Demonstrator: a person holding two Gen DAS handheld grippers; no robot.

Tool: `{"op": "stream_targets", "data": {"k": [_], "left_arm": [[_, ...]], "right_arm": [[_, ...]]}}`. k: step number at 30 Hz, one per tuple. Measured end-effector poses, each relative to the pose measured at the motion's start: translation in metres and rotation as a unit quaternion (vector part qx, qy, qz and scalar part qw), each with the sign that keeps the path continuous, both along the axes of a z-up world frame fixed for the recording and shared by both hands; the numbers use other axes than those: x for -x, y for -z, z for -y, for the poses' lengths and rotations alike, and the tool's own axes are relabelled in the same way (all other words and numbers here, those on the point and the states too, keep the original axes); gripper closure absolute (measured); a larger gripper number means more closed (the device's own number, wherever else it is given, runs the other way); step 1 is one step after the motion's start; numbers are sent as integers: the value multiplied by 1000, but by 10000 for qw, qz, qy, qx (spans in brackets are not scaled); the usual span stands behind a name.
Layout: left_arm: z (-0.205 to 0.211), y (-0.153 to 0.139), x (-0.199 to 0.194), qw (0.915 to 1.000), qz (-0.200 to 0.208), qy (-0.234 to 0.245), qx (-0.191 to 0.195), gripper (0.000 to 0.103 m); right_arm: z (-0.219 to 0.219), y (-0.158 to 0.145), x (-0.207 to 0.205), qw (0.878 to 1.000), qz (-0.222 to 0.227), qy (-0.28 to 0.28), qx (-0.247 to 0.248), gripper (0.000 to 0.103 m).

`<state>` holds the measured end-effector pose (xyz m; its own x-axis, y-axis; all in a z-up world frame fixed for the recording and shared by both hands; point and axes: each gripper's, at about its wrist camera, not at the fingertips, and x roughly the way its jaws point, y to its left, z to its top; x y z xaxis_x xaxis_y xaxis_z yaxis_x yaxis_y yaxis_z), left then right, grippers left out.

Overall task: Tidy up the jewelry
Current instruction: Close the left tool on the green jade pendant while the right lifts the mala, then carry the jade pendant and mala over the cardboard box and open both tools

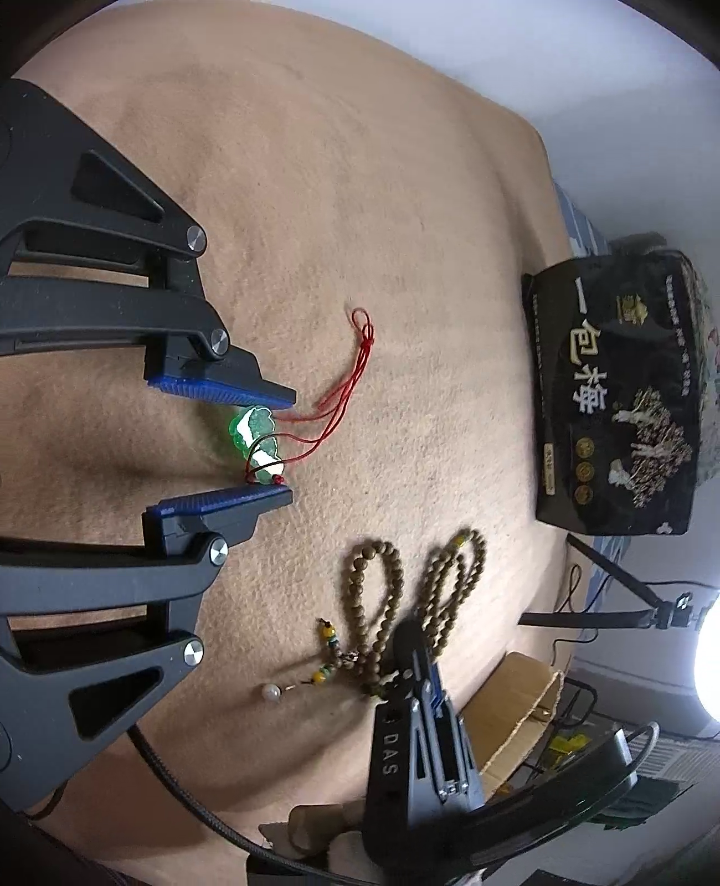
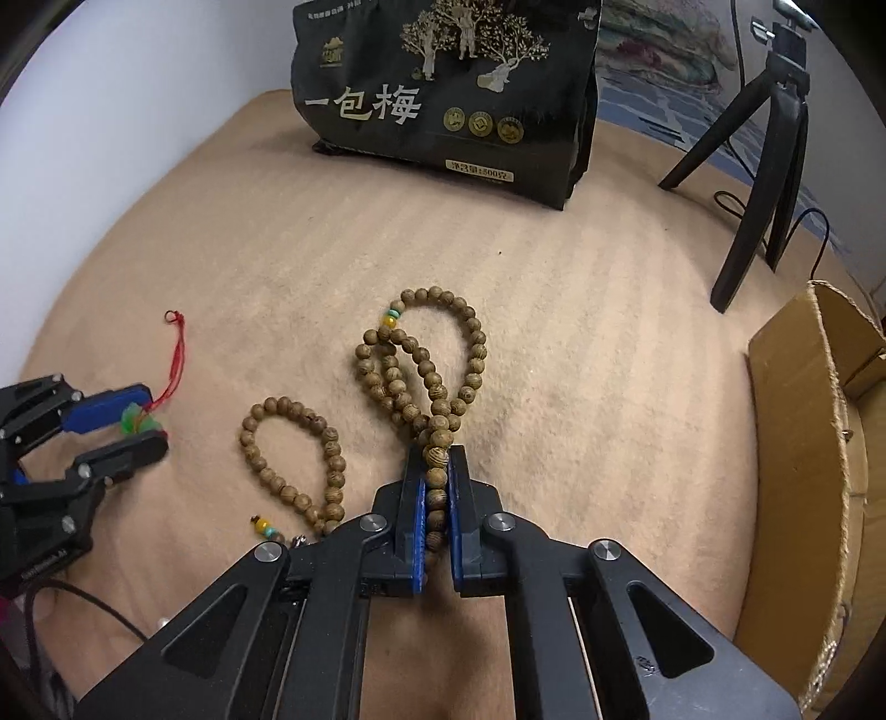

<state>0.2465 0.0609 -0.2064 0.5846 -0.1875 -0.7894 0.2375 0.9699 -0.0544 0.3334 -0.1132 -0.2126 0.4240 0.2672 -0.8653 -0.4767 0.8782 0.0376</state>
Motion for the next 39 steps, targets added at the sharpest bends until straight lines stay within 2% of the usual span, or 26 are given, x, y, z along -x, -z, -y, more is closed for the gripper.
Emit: {"op": "stream_targets", "data": {"k": [4, 11, 21, 30, 39], "left_arm": [[-9, -16, 7, 9998, 90, -151, 139, 76], [-18, -53, 23, 9983, 329, -357, 326, 76], [-8, -114, 52, 9961, 705, -242, 471, 76], [34, -161, 66, 9934, 937, 176, 645, 76], [101, -188, 56, 9896, 990, 659, 814, 76]], "right_arm": [[7, -22, 11, 9997, 212, 59, -63, 98], [23, -75, 43, 9967, 610, 173, -508, 98], [50, -126, 91, 9899, 1137, 232, -817, 98], [104, -161, 127, 9821, 1566, 497, -918, 98], [172, -167, 136, 9757, 1699, 1003, -957, 98]]}}
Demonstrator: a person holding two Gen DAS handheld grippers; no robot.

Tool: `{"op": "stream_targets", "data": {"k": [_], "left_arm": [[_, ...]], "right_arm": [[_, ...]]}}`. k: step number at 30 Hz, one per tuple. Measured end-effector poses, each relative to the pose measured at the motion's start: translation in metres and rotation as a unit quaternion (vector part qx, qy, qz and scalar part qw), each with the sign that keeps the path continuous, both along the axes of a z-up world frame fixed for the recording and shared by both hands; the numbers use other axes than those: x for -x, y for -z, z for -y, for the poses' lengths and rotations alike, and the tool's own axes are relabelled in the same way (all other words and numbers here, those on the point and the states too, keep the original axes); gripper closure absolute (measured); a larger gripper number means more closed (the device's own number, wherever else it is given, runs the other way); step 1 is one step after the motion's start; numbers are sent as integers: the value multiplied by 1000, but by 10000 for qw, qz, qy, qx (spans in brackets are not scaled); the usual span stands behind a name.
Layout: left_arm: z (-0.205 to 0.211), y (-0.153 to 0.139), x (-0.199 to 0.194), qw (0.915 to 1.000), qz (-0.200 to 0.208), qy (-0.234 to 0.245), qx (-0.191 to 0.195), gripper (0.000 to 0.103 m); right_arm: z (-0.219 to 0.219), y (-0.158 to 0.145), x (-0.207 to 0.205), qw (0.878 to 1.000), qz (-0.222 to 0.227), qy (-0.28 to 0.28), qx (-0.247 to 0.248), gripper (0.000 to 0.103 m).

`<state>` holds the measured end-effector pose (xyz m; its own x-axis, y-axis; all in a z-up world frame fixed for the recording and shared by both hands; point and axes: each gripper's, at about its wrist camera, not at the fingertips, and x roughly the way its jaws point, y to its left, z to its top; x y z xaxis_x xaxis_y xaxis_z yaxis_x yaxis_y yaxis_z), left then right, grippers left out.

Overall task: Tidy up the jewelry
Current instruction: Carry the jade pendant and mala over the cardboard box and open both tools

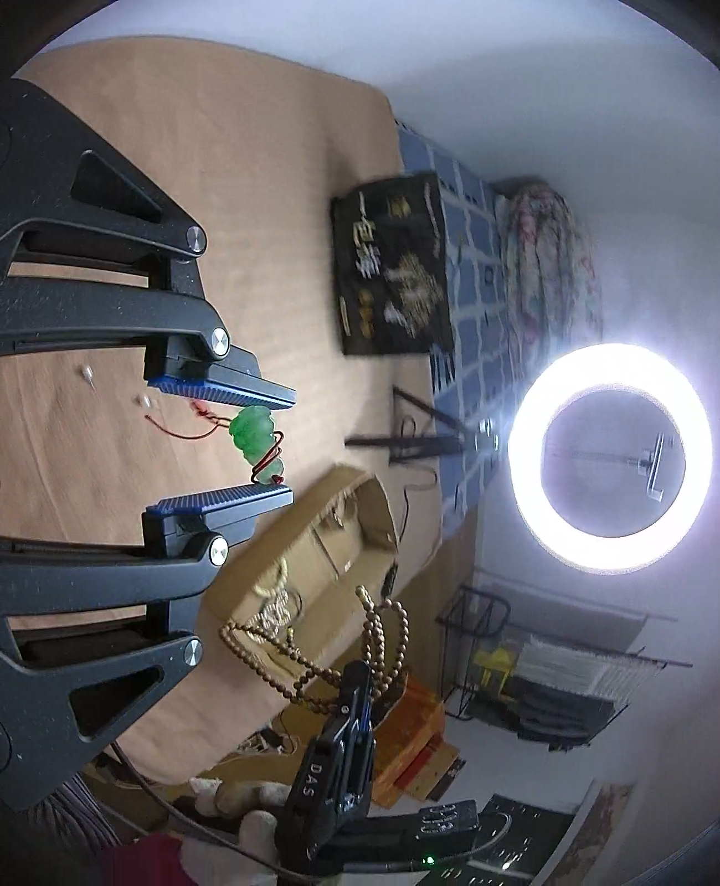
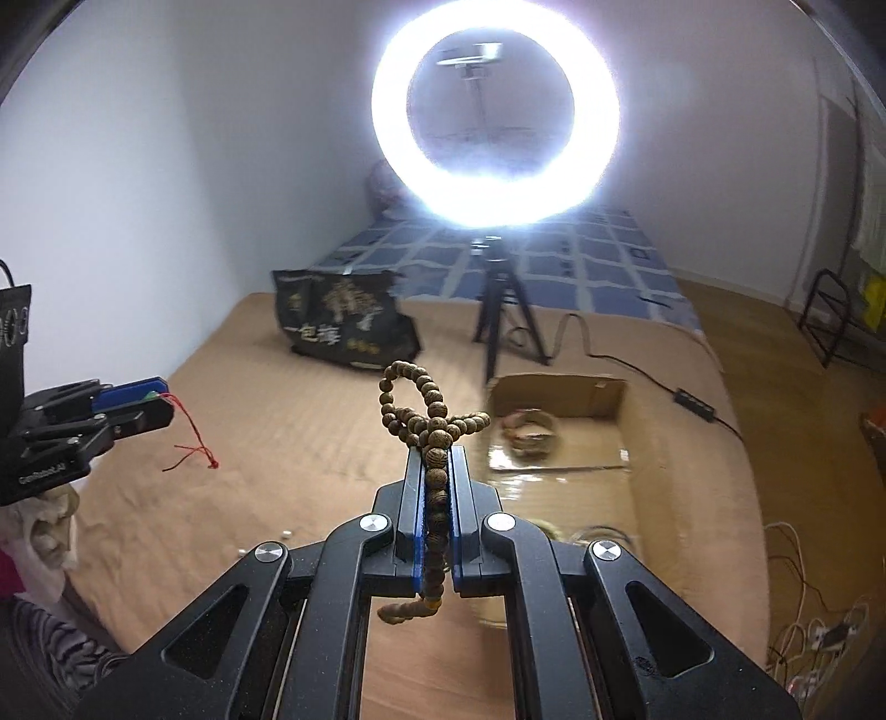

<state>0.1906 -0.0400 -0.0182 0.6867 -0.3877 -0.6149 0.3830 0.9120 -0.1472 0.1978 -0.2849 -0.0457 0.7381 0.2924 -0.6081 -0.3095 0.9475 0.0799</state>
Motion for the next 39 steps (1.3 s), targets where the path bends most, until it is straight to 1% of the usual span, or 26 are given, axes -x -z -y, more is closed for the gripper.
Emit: {"op": "stream_targets", "data": {"k": [3, 8, 13, 18, 23, 28, 35, 39], "left_arm": [[26, -4, -9, 9999, 31, 147, -54, 76], [61, -6, -25, 9996, 11, 289, 51, 76], [97, 0, -44, 9992, -15, 381, 127, 76], [121, 11, -64, 9988, -123, 417, 221, 76], [141, 23, -82, 9983, -194, 467, 275, 76], [158, 40, -101, 9973, -375, 521, 362, 76], [173, 65, -120, 9967, -525, 557, 279, 76], [177, 78, -130, 9960, -640, 568, 241, 76]], "right_arm": [[19, 0, -3, 9999, -3, 151, -39, 98], [46, 5, -17, 9994, -62, 331, -91, 98], [61, 13, -40, 9989, -115, 445, -11, 98], [72, 20, -62, 9985, -150, 534, 15, 98], [81, 30, -85, 9978, -195, 628, 15, 98], [88, 45, -105, 9972, -320, 667, -110, 98], [94, 71, -125, 9958, -513, 721, -244, 98], [97, 81, -133, 9950, -585, 757, -292, 98]]}}
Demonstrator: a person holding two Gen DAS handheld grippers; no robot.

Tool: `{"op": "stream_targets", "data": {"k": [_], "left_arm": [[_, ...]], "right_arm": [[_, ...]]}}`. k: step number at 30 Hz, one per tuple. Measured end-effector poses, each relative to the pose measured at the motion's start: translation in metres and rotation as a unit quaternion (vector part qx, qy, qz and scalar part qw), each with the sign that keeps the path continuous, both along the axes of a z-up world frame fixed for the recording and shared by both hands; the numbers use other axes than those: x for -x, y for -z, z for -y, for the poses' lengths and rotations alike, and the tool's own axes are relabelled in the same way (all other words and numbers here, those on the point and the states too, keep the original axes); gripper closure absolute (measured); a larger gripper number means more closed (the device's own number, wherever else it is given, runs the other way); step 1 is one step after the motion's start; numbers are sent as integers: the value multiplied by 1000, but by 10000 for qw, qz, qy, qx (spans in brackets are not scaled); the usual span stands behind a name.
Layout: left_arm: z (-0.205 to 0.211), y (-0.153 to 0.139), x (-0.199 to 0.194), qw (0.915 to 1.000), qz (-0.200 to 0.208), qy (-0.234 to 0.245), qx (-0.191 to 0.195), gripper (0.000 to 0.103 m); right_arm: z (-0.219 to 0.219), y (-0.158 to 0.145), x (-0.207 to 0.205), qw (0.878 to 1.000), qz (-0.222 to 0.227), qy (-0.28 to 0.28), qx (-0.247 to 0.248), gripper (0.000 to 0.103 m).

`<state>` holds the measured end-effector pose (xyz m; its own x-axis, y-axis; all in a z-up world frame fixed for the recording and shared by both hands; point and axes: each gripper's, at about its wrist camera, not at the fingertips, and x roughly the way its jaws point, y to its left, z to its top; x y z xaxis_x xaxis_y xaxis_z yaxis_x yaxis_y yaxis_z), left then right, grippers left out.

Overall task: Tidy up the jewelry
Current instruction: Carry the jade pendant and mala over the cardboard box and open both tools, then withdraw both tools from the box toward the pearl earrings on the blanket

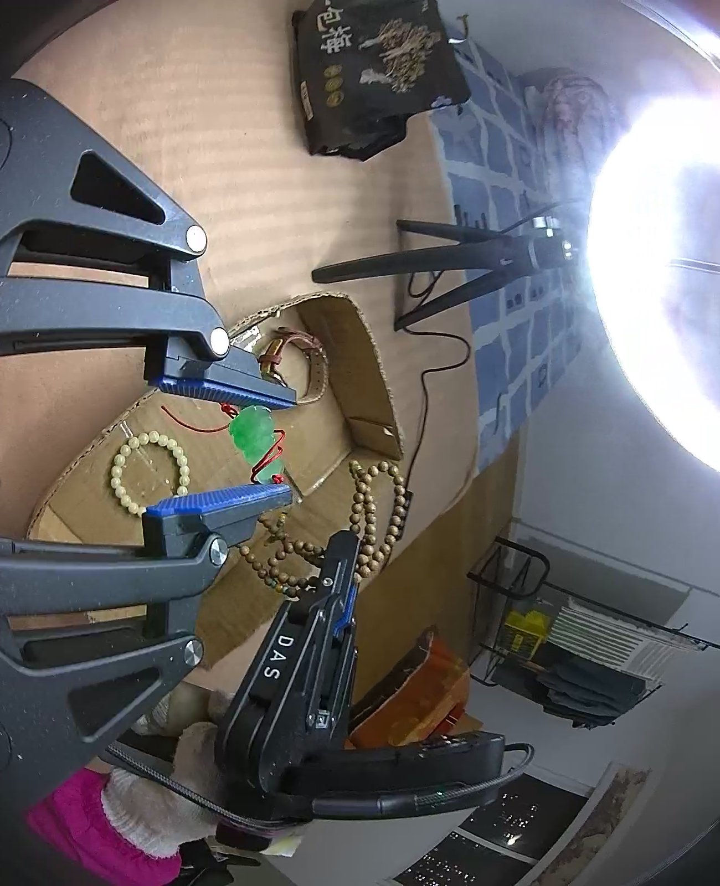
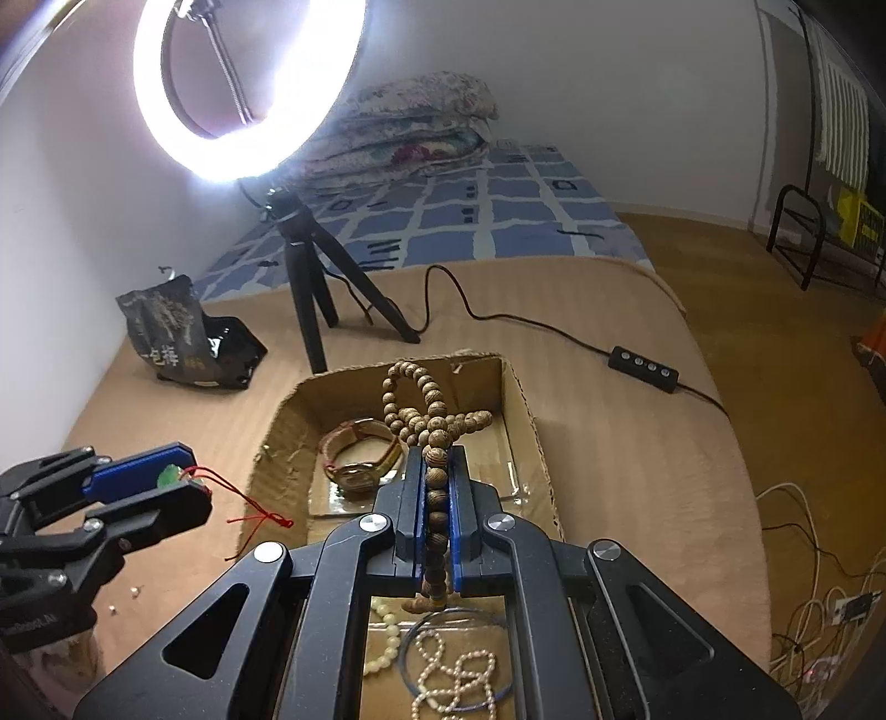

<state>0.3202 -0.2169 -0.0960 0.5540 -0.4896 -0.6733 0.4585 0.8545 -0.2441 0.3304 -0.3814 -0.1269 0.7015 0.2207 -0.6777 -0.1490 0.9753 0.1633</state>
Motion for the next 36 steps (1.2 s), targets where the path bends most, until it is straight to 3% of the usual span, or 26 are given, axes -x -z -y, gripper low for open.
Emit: {"op": "stream_targets", "data": {"k": [14, 17, 36], "left_arm": [[11, 11, -4, 9996, -138, 71, -225, 75], [11, 11, -3, 9995, -135, 80, -270, 75], [-20, -35, 32, 9992, 218, -162, -291, 75]], "right_arm": [[7, 10, -5, 9998, -106, 159, -63, 96], [10, 6, -1, 9997, -54, 227, -73, 86], [0, -47, 36, 9992, 322, 217, -50, 85]]}}
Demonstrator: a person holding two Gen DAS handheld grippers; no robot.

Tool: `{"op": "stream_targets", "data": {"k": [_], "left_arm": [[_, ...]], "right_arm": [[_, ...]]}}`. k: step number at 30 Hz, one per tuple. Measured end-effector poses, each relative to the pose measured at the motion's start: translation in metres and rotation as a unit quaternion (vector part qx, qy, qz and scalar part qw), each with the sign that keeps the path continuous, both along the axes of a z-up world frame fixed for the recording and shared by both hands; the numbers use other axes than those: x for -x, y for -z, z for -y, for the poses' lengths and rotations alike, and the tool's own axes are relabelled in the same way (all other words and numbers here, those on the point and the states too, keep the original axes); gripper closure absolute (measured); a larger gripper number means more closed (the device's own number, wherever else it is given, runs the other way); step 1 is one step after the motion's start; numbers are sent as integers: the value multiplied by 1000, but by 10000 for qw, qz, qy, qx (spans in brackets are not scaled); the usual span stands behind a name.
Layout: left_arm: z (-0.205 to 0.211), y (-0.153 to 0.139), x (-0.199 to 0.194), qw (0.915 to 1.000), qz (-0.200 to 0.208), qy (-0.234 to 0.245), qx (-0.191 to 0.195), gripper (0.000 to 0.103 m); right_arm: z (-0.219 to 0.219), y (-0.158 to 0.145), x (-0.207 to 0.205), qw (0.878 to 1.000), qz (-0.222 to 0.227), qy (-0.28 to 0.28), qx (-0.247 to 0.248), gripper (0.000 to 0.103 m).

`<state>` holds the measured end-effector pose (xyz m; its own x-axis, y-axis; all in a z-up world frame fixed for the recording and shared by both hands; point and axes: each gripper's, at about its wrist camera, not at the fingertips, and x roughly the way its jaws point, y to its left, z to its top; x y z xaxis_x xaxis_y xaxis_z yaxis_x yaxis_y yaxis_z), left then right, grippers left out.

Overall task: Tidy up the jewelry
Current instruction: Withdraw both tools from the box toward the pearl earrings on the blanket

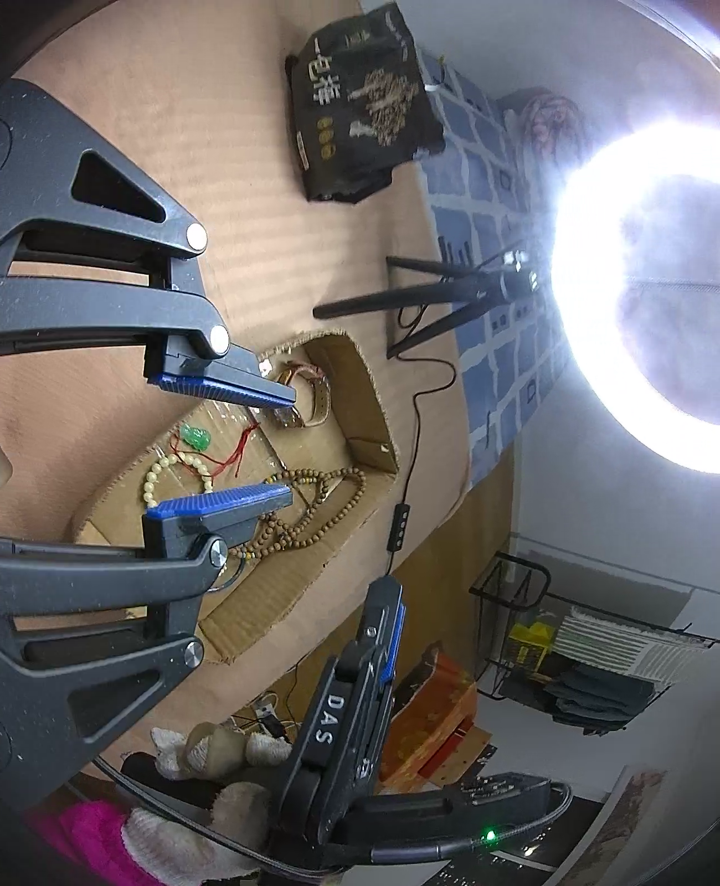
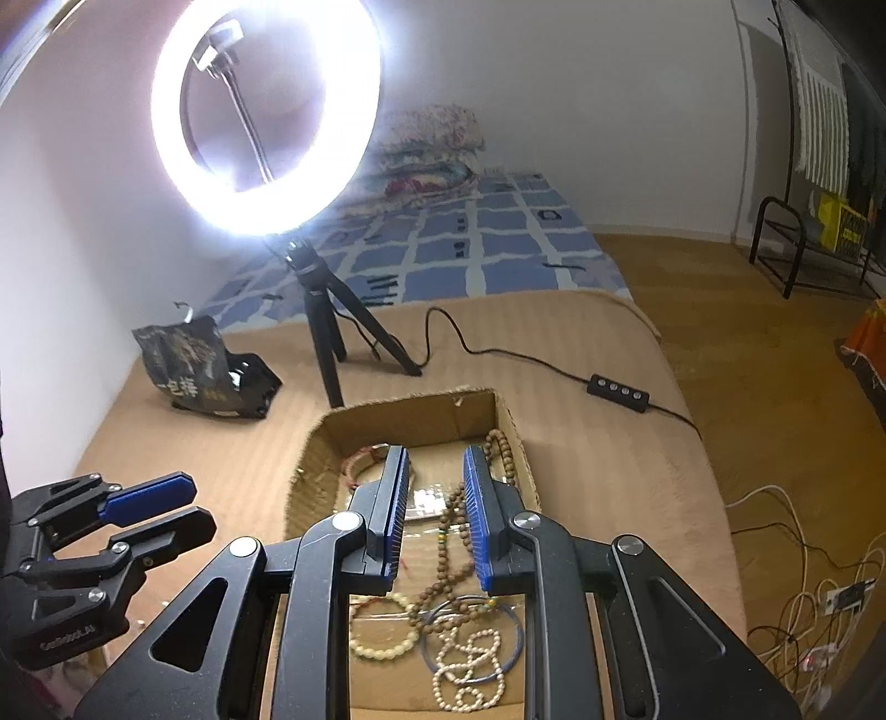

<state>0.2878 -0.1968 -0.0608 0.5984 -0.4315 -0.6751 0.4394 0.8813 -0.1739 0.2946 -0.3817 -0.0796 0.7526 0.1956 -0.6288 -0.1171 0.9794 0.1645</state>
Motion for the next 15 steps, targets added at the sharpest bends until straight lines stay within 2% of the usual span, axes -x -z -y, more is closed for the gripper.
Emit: {"op": "stream_targets", "data": {"k": [8, 10, 12, 15], "left_arm": [[-47, -26, 33, 9996, 129, -244, 48, 75], [-64, -31, 44, 9994, 146, -305, 51, 75], [-79, -34, 53, 9991, 180, -372, 28, 75], [-111, -36, 70, 9984, 190, -528, 8, 75]], "right_arm": [[-12, -24, 36, 9994, 160, -112, -282, 83], [-19, -28, 48, 9992, 222, -155, -291, 72], [-27, -32, 60, 9988, 289, -221, -339, 66], [-39, -34, 73, 9981, 312, -390, -368, 66]]}}
